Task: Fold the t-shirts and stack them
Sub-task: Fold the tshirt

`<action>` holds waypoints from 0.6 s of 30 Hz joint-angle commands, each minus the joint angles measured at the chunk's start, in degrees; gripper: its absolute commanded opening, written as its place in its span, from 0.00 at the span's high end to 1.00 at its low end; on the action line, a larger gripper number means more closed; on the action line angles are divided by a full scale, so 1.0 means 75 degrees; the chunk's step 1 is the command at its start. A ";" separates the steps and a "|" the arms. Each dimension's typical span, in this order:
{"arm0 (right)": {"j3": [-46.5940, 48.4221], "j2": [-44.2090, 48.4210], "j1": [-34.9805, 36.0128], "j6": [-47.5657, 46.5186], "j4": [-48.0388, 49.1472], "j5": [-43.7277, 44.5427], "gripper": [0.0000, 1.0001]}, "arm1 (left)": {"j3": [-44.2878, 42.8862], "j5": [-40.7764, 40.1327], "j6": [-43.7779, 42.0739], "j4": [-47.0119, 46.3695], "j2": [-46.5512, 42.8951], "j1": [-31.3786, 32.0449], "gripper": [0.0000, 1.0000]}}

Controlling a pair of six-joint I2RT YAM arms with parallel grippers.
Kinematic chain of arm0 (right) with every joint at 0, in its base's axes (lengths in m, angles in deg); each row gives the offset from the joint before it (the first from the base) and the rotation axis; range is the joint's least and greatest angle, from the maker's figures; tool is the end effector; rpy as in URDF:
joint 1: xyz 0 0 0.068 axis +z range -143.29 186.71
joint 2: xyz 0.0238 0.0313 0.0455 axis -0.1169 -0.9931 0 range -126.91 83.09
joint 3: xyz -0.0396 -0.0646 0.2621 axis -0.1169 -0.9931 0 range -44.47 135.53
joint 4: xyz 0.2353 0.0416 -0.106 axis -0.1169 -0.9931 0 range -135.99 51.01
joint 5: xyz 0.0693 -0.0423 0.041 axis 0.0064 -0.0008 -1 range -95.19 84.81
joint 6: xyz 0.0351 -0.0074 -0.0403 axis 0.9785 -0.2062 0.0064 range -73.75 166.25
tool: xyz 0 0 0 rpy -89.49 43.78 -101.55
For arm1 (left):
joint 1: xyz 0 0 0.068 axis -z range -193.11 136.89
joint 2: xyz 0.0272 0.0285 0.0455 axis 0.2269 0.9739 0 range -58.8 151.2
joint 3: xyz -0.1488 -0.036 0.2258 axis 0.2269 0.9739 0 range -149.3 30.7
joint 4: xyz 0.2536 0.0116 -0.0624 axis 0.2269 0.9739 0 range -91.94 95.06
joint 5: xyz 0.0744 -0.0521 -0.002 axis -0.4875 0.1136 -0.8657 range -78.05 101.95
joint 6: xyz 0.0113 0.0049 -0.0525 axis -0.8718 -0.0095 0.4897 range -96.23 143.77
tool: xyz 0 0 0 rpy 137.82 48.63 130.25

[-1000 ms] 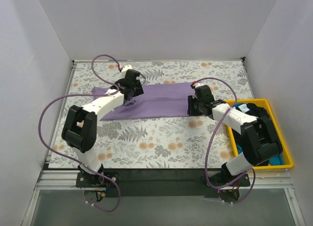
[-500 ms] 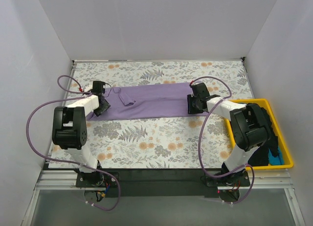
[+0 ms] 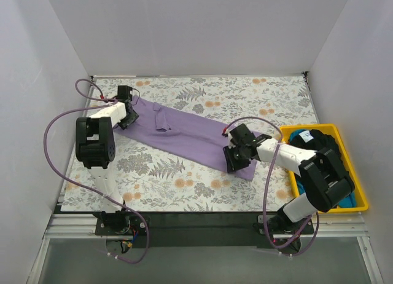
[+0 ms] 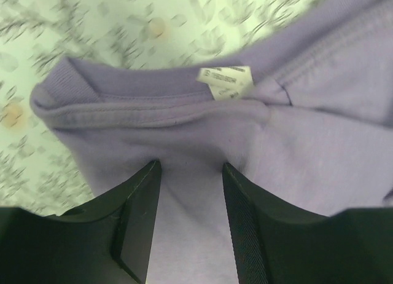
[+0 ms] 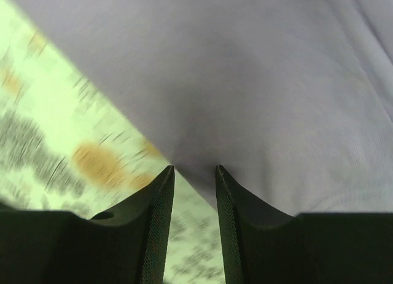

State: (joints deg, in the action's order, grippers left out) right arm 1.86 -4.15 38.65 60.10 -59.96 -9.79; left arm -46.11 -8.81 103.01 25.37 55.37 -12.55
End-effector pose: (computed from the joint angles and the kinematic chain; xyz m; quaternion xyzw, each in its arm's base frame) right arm 0.2389 0.1522 0.1655 -0.1620 0.9557 0.1303 0.2084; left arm 0.4052 0.0087 0.1565 -0.6389 0.7172 -0.0035 0.2783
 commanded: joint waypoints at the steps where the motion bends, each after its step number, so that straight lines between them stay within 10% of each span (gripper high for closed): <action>1: -0.0190 0.0077 0.1349 -0.0439 -0.2545 -0.1168 0.60 | -0.0874 0.0504 0.0052 0.0214 0.0971 -0.0063 0.56; 8: 0.1403 0.0628 0.1753 -0.1025 -0.3180 -0.0338 0.57 | -0.2144 0.0775 -0.0452 0.0121 0.1571 0.0359 0.41; 18: 0.2553 -0.0648 0.1167 -0.2408 -0.2455 0.0849 0.43 | -0.1479 0.0177 -0.0336 0.0190 -0.0701 0.0628 0.30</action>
State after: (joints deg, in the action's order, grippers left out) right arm 19.54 -5.51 48.84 46.29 -80.09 -4.85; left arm -59.34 -6.05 99.60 25.52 59.96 -9.04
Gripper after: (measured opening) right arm 0.568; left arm 0.694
